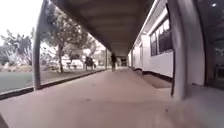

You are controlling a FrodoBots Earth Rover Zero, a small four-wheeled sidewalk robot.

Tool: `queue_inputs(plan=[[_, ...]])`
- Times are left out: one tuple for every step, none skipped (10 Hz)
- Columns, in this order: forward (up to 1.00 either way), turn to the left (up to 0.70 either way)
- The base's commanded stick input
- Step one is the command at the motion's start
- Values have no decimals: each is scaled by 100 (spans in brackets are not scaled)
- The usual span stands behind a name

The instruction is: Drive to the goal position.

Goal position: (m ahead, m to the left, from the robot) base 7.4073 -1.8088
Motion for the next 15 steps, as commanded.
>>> queue_inputs(plan=[[70, 0], [70, 0], [70, 0], [70, 0], [70, 0], [70, 0], [70, 0], [70, 0], [70, 0], [70, 0], [70, 0], [70, 0], [70, 0], [70, 0], [70, 0]])
